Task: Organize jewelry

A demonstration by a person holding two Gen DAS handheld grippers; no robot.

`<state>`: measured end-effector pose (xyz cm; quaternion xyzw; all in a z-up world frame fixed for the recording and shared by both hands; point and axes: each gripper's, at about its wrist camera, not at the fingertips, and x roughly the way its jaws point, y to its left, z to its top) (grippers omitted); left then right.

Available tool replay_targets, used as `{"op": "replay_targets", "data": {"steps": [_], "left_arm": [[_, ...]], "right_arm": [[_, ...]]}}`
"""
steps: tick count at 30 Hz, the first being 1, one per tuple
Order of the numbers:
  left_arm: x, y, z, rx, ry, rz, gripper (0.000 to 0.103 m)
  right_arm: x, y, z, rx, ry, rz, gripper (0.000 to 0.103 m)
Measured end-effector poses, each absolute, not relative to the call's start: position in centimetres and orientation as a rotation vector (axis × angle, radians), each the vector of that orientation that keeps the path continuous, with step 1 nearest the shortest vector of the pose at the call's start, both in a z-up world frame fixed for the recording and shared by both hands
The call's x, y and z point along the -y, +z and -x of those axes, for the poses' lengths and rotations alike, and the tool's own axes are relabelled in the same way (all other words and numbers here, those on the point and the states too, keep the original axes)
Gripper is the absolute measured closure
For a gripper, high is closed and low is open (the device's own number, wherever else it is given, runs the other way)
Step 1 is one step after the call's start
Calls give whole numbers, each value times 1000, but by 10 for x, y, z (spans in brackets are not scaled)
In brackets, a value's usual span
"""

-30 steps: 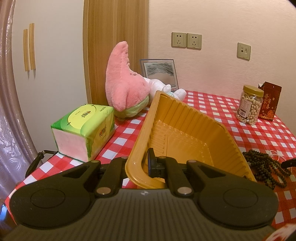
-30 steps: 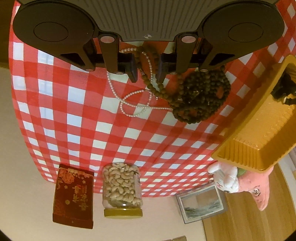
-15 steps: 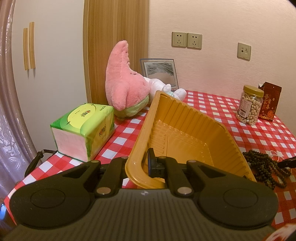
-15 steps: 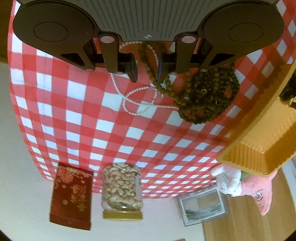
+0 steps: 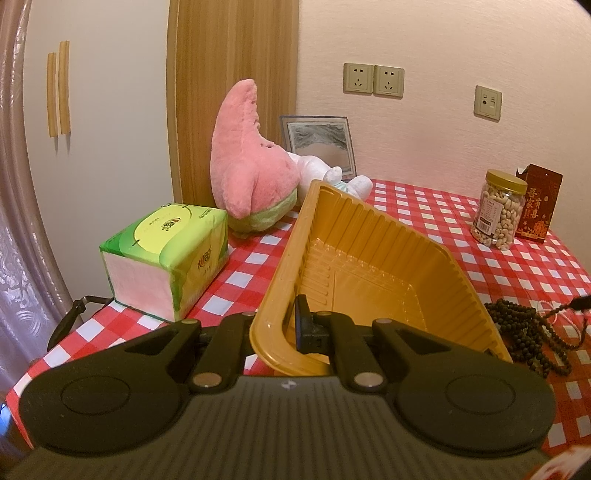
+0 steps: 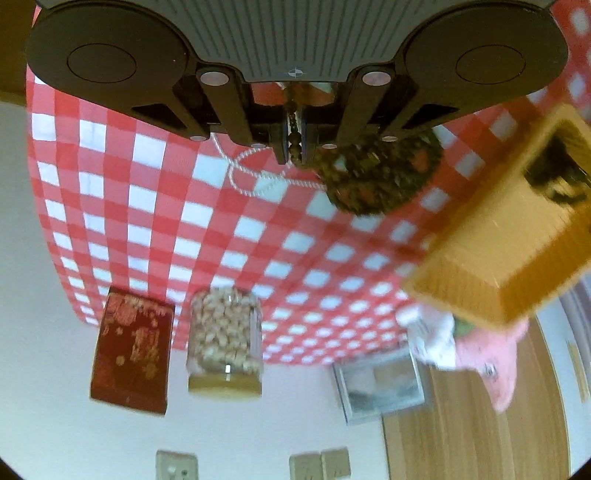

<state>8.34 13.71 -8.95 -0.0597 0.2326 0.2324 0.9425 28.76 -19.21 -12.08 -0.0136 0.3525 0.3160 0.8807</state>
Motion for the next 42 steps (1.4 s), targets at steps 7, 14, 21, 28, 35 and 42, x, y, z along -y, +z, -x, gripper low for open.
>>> {"op": "replay_targets", "data": {"steps": [7, 14, 21, 28, 35, 42], "left_arm": [[-139, -90, -85, -475, 467, 122, 96], [-139, -90, -86, -473, 459, 121, 96], [-142, -89, -88, -470, 441, 115, 96], [-146, -89, -87, -473, 431, 123, 96], [-148, -89, -88, -474, 424, 123, 96], [-147, -88, -88, -470, 414, 122, 96]], "right_arm": [[201, -67, -267, -612, 704, -35, 97], [207, -18, -248, -506, 725, -68, 97], [208, 22, -233, -421, 739, -89, 97], [196, 44, -224, -408, 758, -77, 97], [171, 59, -221, -397, 830, -95, 97], [124, 71, -225, -357, 959, -127, 97]]}}
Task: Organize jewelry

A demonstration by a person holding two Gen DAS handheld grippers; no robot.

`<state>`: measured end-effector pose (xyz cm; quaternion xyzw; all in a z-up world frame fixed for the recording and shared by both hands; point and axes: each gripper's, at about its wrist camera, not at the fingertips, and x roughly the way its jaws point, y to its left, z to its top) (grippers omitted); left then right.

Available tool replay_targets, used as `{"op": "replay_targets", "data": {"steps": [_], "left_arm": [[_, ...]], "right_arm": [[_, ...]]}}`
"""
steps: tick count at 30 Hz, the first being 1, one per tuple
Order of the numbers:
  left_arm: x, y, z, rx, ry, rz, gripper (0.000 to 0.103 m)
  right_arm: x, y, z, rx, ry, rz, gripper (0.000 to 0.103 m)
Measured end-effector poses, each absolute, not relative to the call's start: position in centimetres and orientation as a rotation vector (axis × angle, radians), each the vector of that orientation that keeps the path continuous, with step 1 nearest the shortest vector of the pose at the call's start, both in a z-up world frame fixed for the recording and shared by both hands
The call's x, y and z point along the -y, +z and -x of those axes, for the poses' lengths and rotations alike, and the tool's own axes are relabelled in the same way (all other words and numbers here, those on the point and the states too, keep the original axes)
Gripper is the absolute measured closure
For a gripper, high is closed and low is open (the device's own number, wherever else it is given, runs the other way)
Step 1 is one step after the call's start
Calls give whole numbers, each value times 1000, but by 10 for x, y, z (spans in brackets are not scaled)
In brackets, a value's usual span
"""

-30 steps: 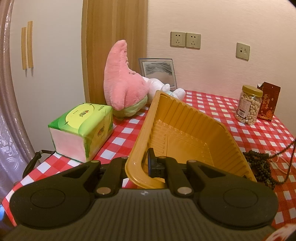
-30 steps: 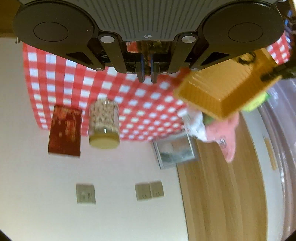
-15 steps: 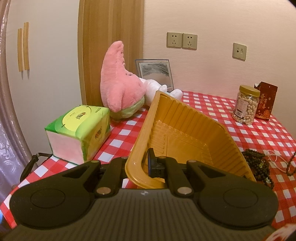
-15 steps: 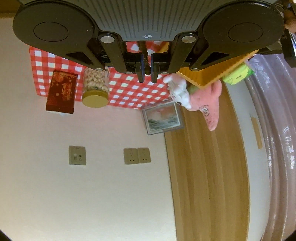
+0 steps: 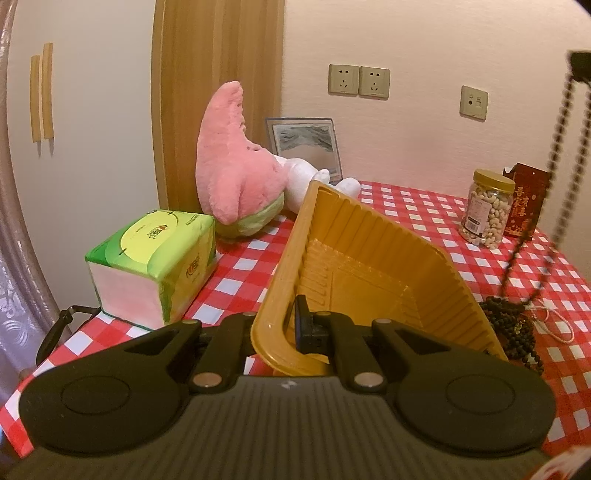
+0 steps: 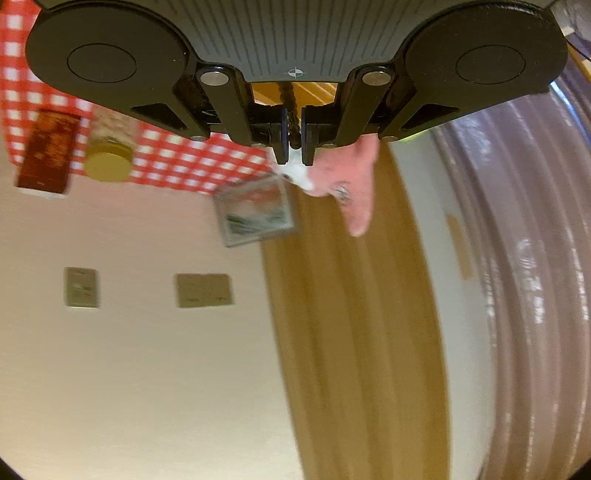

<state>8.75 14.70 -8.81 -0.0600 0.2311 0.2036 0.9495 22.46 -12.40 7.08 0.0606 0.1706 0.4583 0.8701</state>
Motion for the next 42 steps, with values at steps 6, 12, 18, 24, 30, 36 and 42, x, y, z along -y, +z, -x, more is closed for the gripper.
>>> {"op": "replay_targets", "data": {"steps": [6, 12, 18, 24, 30, 36, 42], "left_arm": [[-146, -87, -86, -471, 406, 123, 97], [-148, -86, -85, -474, 402, 127, 97], [-147, -86, -85, -474, 403, 131, 97], [-147, -85, -84, -476, 403, 135, 97], [-148, -85, -85, -475, 402, 131, 97], [-149, -85, -85, -476, 402, 131, 97], [-150, -86, -85, -478, 405, 137, 97]], "right_arm": [[75, 49, -232, -419, 1019, -114, 97], [38, 3, -236, -545, 1033, -86, 97], [18, -41, -238, -671, 1017, -46, 97], [22, -67, -239, -780, 978, -55, 87], [47, -60, -232, -763, 963, -103, 54], [86, -61, -229, -794, 880, -109, 54], [142, -81, -235, -851, 731, -117, 54]]}}
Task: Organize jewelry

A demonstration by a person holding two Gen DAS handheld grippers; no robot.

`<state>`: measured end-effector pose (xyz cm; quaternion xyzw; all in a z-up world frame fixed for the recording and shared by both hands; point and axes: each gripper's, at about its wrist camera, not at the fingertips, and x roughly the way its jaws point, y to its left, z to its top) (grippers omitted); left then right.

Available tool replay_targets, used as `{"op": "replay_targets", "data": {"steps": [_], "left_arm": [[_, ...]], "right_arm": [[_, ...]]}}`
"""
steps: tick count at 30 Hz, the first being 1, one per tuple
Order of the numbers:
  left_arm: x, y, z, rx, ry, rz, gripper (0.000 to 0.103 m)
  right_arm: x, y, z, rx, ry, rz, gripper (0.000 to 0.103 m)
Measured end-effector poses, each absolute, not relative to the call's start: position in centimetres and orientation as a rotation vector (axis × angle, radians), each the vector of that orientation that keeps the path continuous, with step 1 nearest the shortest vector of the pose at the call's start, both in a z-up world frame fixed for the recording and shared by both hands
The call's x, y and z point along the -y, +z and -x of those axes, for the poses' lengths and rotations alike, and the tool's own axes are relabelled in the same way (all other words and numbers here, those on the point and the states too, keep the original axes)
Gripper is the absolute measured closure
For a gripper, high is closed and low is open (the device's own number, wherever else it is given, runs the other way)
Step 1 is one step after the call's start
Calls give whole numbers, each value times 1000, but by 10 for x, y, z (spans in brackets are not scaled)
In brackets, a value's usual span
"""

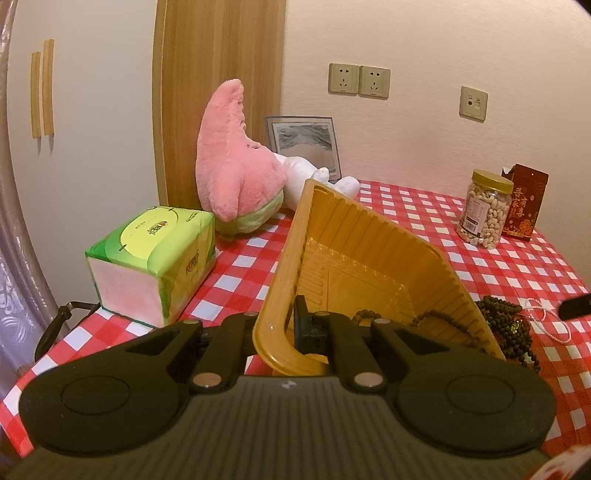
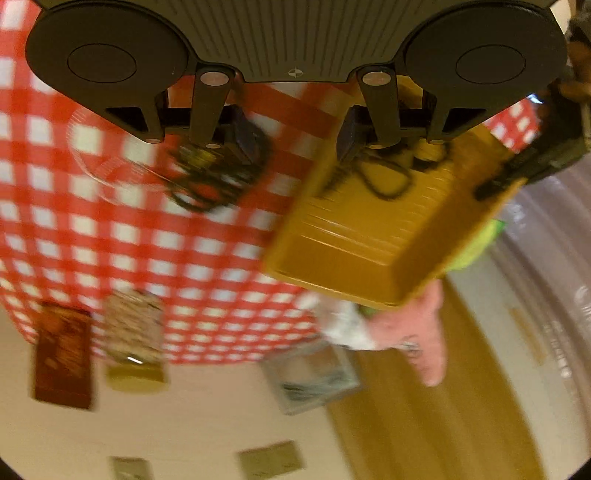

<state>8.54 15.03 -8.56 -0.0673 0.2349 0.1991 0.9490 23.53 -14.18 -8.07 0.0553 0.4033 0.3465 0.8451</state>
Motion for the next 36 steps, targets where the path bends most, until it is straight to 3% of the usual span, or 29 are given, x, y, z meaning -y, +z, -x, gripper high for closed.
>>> {"op": "replay_targets", "data": {"steps": [10, 14, 17, 36], "left_arm": [[-151, -88, -84, -482, 419, 151, 97], [-151, -89, -84, -483, 420, 152, 97], [-151, -89, -85, -483, 420, 152, 97], [-152, -90, -87, -497, 443, 156, 96]], "right_arm": [[203, -105, -253, -857, 594, -60, 56], [195, -113, -260, -831, 628, 11, 73], [184, -121, -265, -801, 670, 71, 80], [135, -157, -306, -781, 822, 261, 89]]}}
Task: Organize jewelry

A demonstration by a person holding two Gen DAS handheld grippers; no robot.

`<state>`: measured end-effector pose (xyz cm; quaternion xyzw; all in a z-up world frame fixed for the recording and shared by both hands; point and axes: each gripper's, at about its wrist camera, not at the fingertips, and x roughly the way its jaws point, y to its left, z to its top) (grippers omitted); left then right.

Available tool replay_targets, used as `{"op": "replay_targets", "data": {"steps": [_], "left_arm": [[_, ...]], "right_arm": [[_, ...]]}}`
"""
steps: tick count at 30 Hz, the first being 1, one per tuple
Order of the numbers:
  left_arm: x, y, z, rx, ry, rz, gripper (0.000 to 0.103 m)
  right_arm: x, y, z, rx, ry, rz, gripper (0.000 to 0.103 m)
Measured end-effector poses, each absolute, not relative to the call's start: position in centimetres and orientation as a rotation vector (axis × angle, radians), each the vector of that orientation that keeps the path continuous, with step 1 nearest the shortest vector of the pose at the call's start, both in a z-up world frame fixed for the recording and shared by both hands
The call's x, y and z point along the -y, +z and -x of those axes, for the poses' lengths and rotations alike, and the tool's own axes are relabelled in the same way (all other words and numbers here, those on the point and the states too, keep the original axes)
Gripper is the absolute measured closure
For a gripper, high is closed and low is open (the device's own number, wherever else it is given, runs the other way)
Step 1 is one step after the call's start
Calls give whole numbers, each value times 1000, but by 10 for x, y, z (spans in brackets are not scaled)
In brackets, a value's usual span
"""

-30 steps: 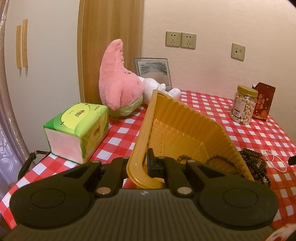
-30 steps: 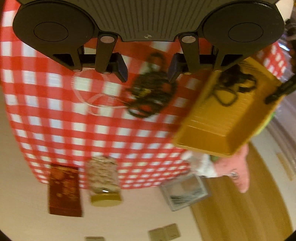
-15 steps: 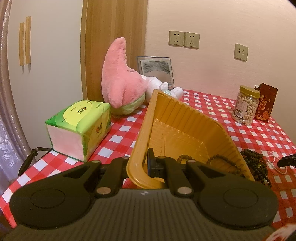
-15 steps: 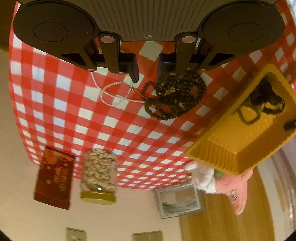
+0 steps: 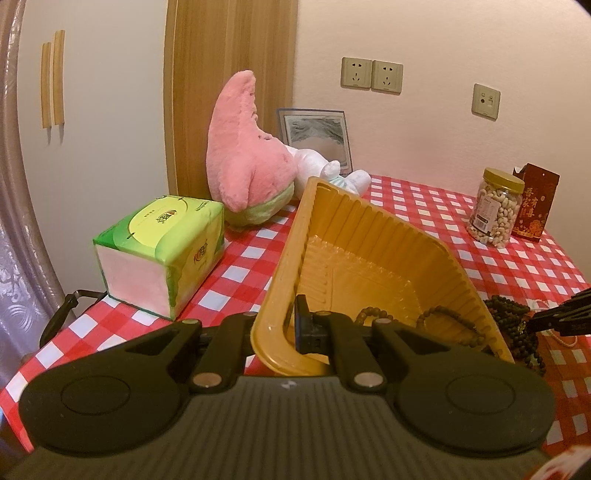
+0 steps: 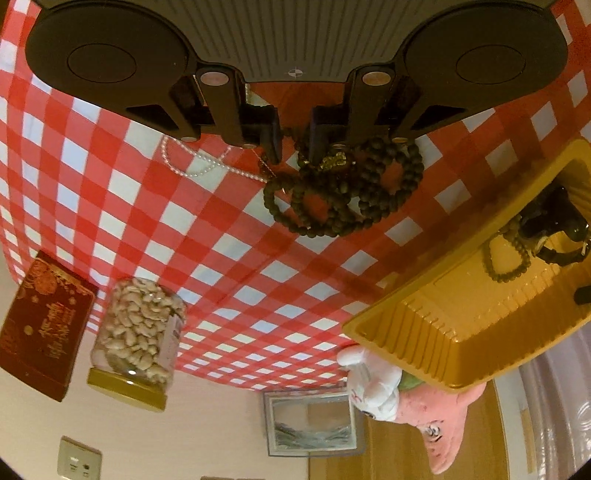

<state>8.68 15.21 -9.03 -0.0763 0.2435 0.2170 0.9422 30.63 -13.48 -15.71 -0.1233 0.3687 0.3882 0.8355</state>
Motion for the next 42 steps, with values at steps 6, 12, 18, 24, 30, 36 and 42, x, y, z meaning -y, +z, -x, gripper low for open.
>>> {"op": "replay_targets", "data": {"steps": [6, 12, 18, 24, 30, 36, 42], "left_arm": [[-153, -91, -89, -500, 446, 154, 96], [-153, -91, -89, -499, 447, 151, 96], [-153, -91, -89, -499, 446, 150, 96], [-153, -92, -89, -499, 442, 147, 96], [-154, -93, -89, -497, 436, 147, 96], [-155, -93, -89, -497, 427, 144, 96], [-156, -93, -90, -498, 421, 141, 96]], "right_arm": [[131, -159, -307, -786, 836, 261, 97], [144, -147, -294, -777, 830, 211, 98], [165, -120, -281, -764, 825, 111, 98], [192, -97, -275, -784, 786, -19, 98], [209, -103, -254, -874, 768, -6, 98], [216, -114, -230, -916, 735, -17, 98], [211, -120, -239, -898, 656, 0, 97]]}}
